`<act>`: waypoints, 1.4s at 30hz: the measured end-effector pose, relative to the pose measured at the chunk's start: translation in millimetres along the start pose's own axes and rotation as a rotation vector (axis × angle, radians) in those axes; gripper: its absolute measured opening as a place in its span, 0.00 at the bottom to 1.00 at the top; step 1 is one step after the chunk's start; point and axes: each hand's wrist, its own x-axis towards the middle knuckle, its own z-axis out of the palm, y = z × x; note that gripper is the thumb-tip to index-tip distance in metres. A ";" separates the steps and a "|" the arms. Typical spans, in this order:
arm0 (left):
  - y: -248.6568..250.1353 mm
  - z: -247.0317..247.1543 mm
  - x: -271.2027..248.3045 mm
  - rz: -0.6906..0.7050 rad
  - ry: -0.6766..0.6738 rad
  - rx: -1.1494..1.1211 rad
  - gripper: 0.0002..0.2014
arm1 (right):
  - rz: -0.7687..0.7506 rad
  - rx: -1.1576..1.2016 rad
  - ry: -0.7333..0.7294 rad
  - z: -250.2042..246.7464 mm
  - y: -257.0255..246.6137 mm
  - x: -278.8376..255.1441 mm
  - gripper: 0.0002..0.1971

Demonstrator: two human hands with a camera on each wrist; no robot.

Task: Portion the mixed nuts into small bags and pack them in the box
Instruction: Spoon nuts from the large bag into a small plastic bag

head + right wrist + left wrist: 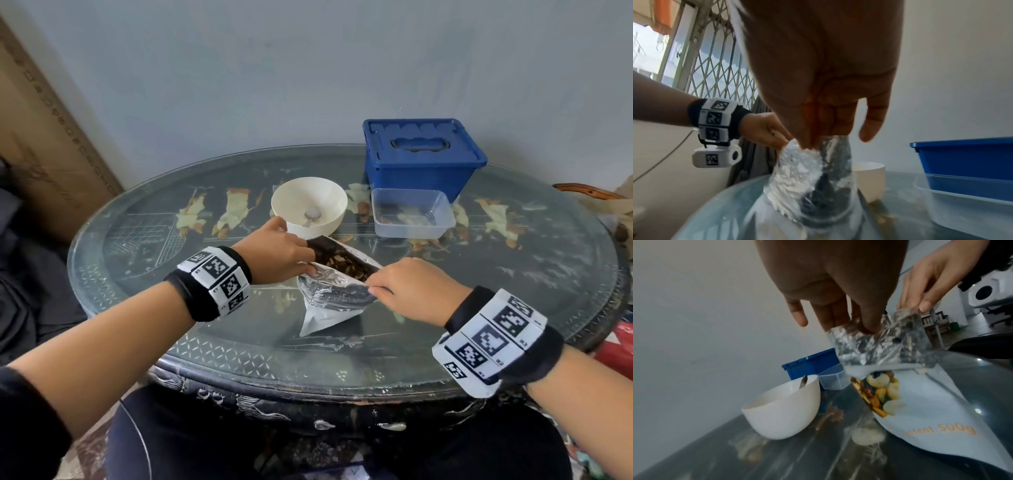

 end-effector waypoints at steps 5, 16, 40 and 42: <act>23.3 -20.2 10.2 0.111 -0.044 -0.144 0.23 | -0.124 -0.114 -0.040 -12.0 -7.6 14.9 0.11; 21.1 -18.4 13.6 0.165 -0.246 -0.169 0.13 | -0.084 -0.155 -0.137 -22.5 -17.9 11.3 0.08; 24.2 -6.5 -3.5 0.103 -0.422 0.123 0.12 | -0.189 -0.436 -0.018 -10.8 3.8 26.8 0.12; 23.6 -7.0 -8.3 0.152 -0.242 0.103 0.03 | -0.169 -0.367 -0.010 -5.7 6.0 24.0 0.11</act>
